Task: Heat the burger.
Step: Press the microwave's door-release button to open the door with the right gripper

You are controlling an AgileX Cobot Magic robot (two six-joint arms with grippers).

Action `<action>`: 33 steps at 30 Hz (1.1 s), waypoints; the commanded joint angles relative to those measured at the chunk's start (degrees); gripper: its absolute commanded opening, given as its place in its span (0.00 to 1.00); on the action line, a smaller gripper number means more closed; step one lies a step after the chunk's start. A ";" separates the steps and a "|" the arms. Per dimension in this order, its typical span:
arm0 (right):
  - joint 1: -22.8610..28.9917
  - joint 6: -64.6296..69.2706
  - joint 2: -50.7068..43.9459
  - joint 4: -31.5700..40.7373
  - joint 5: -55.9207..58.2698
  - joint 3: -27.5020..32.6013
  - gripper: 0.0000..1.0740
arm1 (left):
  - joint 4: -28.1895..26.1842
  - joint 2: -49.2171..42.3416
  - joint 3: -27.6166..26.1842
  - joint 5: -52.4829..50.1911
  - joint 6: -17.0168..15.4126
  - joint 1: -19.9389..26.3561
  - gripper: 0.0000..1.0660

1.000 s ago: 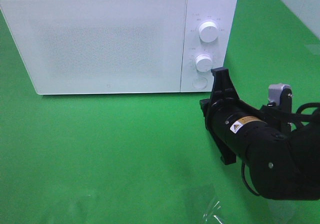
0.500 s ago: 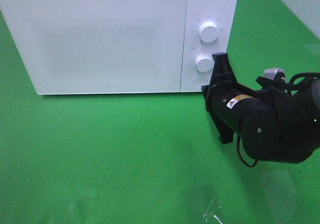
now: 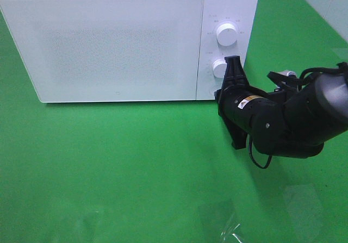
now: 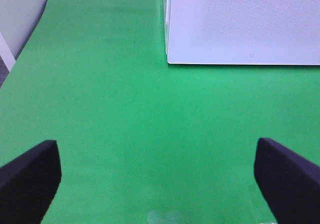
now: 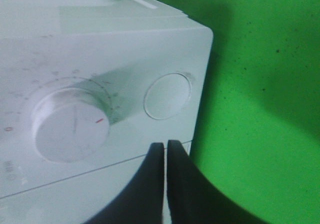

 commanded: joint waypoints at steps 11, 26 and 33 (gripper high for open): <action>-2.69 0.57 5.27 1.09 1.60 -7.68 0.00 | -0.29 -1.20 0.17 -0.40 -0.11 0.23 0.91; -2.69 -1.43 9.00 8.42 0.40 -11.86 0.00 | -0.29 -1.20 0.17 -0.40 -0.11 0.23 0.91; -2.69 -2.92 9.45 9.45 -3.38 -12.83 0.00 | -0.29 -1.20 0.17 -0.40 -0.11 0.23 0.91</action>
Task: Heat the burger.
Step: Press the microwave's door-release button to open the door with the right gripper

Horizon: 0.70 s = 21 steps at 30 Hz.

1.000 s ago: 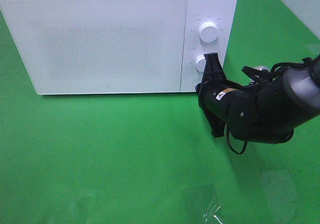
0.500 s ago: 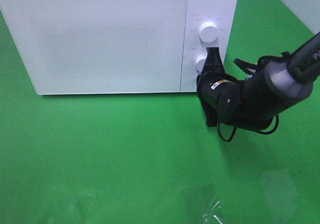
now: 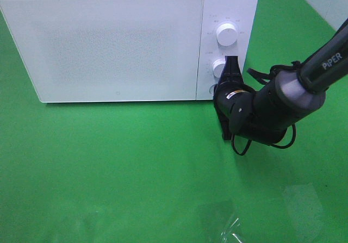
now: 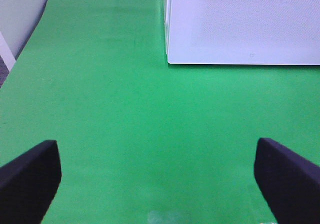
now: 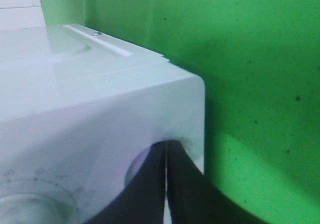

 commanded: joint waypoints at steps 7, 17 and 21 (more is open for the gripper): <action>-0.29 -1.95 -0.11 1.26 -8.08 -2.35 0.00 | -0.29 -1.20 0.17 -0.40 -0.11 0.23 0.91; -0.29 1.89 -0.11 1.20 -14.09 -2.69 0.00 | -0.29 -1.20 0.17 -0.40 -0.11 0.23 0.91; -0.29 1.78 -0.11 1.32 -14.55 -4.76 0.00 | -0.29 -1.20 0.17 -0.40 -0.11 0.23 0.91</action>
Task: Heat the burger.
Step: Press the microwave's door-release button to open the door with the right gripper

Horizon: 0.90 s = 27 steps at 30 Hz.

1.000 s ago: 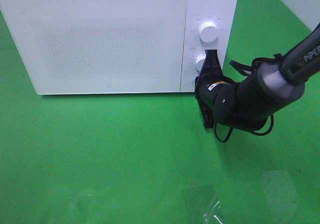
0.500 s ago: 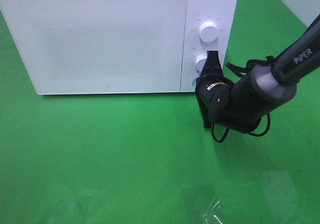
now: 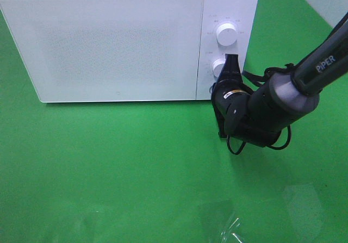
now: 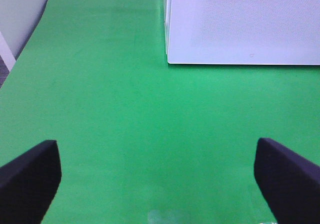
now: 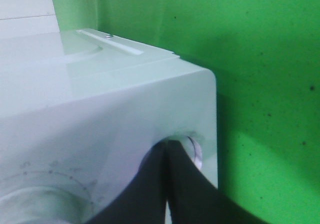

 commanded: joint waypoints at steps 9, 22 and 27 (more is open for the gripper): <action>-1.89 -4.98 -0.46 3.44 -13.98 -7.96 0.00 | -0.29 -1.20 0.17 -0.40 -0.11 0.23 0.91; -2.52 -6.76 1.03 3.61 -14.44 -10.77 0.00 | -0.29 -1.20 0.17 -0.40 -0.11 0.23 0.91; -2.52 -7.16 1.03 3.61 -13.18 -10.77 0.00 | -0.29 -1.20 0.17 -0.40 -0.11 0.23 0.91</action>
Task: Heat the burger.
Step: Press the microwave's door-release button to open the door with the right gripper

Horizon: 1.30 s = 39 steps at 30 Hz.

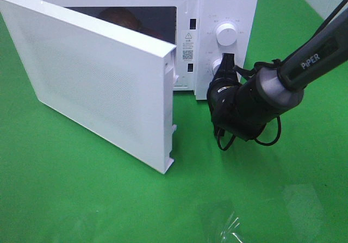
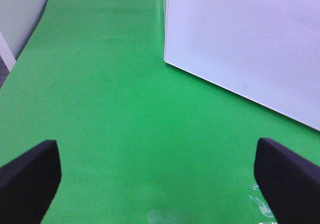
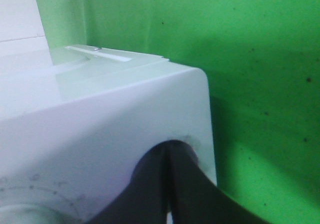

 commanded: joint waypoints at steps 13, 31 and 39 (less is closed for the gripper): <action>-3.21 -1.09 -1.49 -6.07 -7.39 -4.53 0.00 | -0.29 -1.20 0.17 -0.40 -0.11 0.23 0.91; -0.29 -2.12 -8.02 -7.85 8.08 4.87 0.00 | -0.29 -1.20 0.17 -0.40 -0.11 0.23 0.91; 0.86 -11.69 -12.43 -8.08 13.18 9.51 0.00 | -0.29 -1.20 0.17 -0.40 -0.11 0.23 0.91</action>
